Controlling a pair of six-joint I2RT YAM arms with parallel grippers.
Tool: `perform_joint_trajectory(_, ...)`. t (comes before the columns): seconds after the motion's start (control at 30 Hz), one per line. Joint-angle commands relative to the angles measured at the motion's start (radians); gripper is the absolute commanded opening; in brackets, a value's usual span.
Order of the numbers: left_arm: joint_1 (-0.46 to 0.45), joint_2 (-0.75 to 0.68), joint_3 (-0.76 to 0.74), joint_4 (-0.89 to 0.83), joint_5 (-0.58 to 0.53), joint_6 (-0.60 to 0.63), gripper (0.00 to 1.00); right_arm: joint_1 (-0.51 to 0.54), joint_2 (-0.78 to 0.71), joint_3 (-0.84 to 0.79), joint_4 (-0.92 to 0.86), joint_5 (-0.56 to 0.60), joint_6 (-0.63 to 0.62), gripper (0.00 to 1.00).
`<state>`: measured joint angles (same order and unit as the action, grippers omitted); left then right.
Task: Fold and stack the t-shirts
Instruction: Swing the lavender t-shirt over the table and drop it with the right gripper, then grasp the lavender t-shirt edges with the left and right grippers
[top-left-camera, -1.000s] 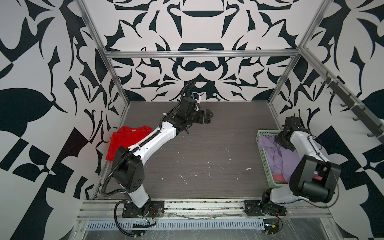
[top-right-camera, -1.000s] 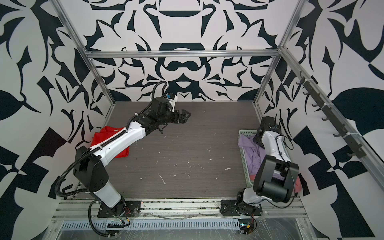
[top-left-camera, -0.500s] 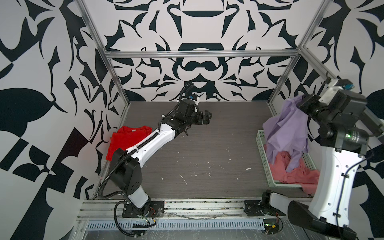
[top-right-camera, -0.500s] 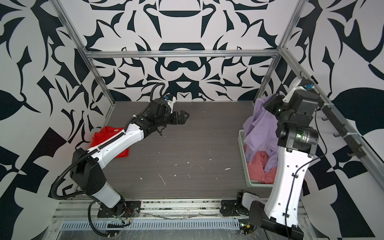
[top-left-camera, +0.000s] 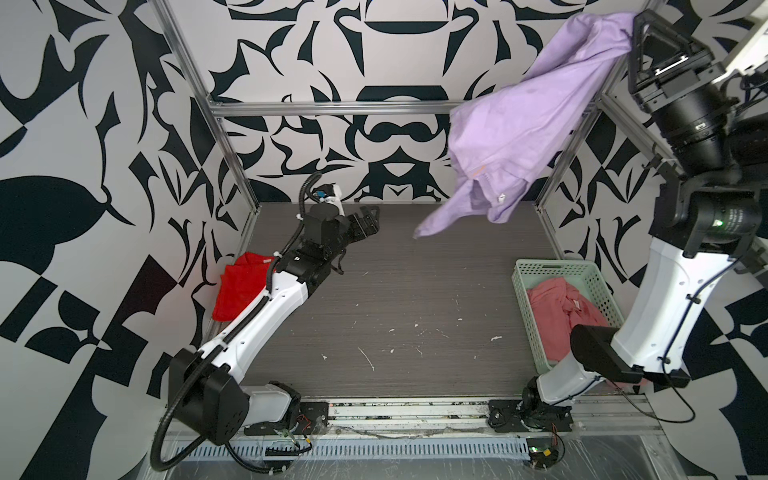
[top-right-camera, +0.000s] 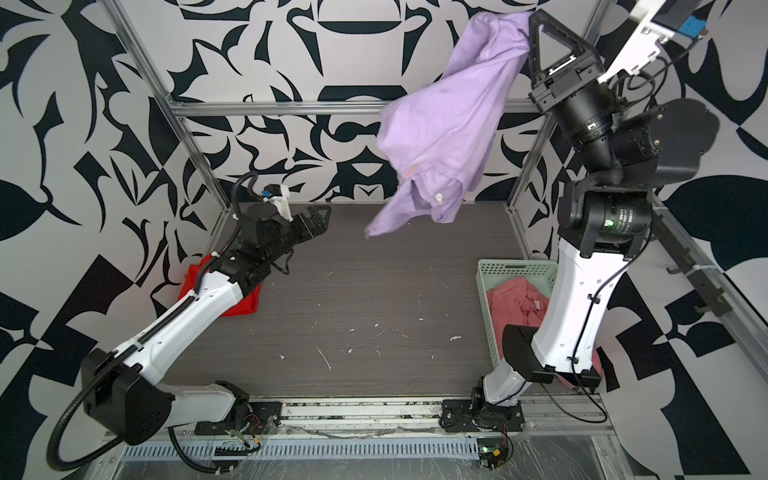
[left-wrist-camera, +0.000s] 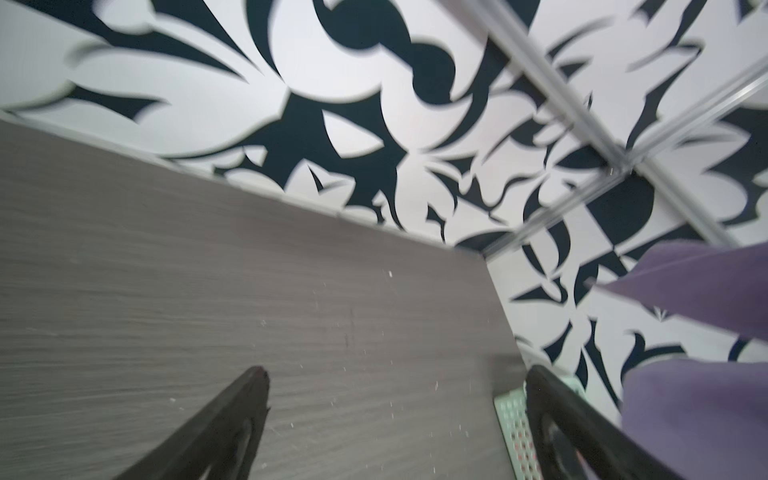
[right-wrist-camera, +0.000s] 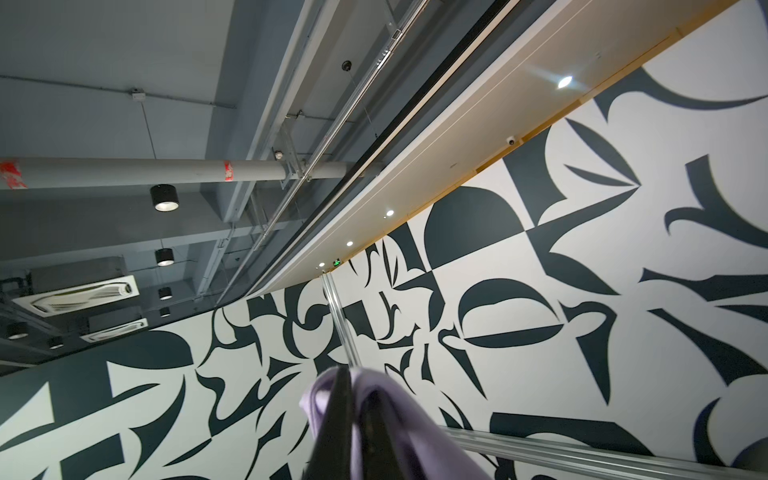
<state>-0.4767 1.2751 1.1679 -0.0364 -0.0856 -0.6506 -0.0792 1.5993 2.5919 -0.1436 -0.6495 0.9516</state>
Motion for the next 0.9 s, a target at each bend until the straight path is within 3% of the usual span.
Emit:
perform_joint_trajectory(0.0, -0.004, -0.104, 0.001, -0.043, -0.101, 0.046, 0.99, 0.034, -0.111, -0.260, 0.106, 0.000, -0.011, 0.00)
perform_joint_trajectory(0.23, -0.004, -0.226, -0.042, -0.157, -0.190, 0.082, 0.99, 0.044, -0.308, -1.051, 0.040, 0.016, -0.066, 0.00)
perform_joint_trajectory(0.27, -0.003, -0.233, -0.054, -0.167, -0.189, 0.071, 0.99, 0.044, -0.312, -1.166, 0.026, 0.022, -0.075, 0.06)
perform_joint_trajectory(0.3, -0.003, -0.235, -0.069, -0.169, -0.184, 0.063, 0.99, 0.043, -0.303, -1.255, -0.012, 0.044, -0.100, 0.26)
perform_joint_trajectory(0.33, -0.003, -0.236, -0.082, -0.171, -0.178, 0.054, 0.99, 0.044, -0.294, -1.323, -0.049, 0.074, -0.130, 0.37)
perform_joint_trajectory(0.37, -0.004, -0.233, -0.090, -0.176, -0.169, 0.046, 0.99, 0.044, -0.282, -1.376, -0.083, 0.105, -0.163, 0.42)
perform_joint_trajectory(0.5, -0.005, -0.190, -0.096, -0.204, -0.117, 0.032, 0.99, 0.044, -0.291, -1.442, -0.180, 0.245, -0.264, 0.55)
perform_joint_trajectory(0.6, -0.025, -0.126, -0.071, -0.260, -0.067, 0.061, 0.99, 0.044, -0.298, -1.402, -0.260, 0.295, -0.323, 0.56)
perform_joint_trajectory(0.73, -0.089, -0.028, -0.026, -0.363, -0.027, 0.115, 0.99, 0.044, -0.323, -1.381, -0.346, 0.345, -0.369, 0.57)
perform_joint_trajectory(0.87, -0.186, 0.097, 0.001, -0.484, -0.035, 0.159, 0.99, 0.044, -0.378, -1.432, -0.424, 0.392, -0.387, 0.71)
